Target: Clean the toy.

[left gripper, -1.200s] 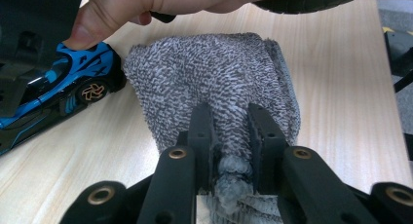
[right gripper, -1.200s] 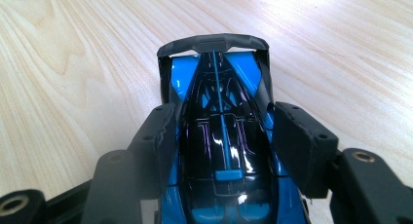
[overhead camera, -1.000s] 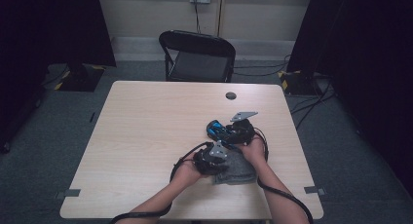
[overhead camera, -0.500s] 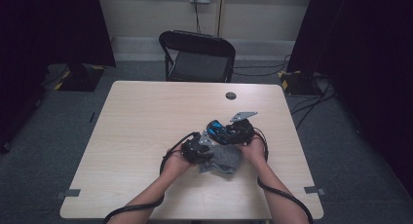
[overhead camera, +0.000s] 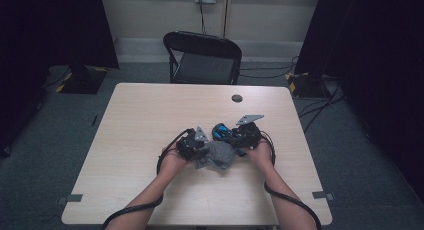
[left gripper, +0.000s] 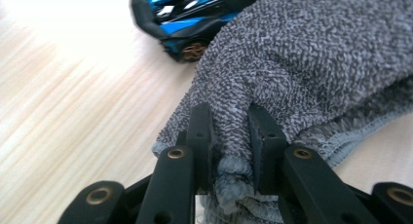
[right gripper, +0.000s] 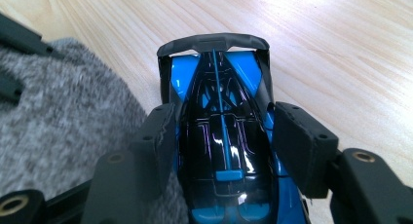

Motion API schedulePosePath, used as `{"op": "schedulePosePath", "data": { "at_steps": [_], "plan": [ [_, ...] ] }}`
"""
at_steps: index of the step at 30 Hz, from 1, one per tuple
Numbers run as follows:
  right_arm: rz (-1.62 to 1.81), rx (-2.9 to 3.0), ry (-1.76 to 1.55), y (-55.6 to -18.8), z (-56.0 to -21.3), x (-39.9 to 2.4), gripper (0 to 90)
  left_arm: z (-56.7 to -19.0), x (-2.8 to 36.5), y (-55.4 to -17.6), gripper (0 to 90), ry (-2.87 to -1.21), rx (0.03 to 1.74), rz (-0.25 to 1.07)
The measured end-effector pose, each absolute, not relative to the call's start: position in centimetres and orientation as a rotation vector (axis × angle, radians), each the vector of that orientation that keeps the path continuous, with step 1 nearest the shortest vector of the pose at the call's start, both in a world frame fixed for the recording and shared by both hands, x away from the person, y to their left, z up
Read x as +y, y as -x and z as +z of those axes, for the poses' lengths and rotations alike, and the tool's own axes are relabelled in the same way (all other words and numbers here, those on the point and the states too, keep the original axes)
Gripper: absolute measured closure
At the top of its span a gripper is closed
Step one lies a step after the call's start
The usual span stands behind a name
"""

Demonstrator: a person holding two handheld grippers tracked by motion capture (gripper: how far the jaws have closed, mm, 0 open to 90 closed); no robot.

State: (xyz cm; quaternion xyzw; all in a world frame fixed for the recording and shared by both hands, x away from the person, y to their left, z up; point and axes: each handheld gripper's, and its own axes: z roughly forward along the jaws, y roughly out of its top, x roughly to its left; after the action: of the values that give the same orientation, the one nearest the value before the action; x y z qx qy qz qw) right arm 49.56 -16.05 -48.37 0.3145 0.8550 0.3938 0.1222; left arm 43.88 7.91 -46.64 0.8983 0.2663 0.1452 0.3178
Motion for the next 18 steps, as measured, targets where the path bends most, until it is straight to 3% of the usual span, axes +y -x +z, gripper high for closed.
{"op": "schedulePosePath", "data": {
  "at_steps": [18],
  "plan": [
    [1.148, 2.493, -0.92, -49.5, -48.4, -16.0, 42.2, -46.4, 9.3, -44.9, 74.2, -2.352, 0.759, 0.432]
  ]
}}
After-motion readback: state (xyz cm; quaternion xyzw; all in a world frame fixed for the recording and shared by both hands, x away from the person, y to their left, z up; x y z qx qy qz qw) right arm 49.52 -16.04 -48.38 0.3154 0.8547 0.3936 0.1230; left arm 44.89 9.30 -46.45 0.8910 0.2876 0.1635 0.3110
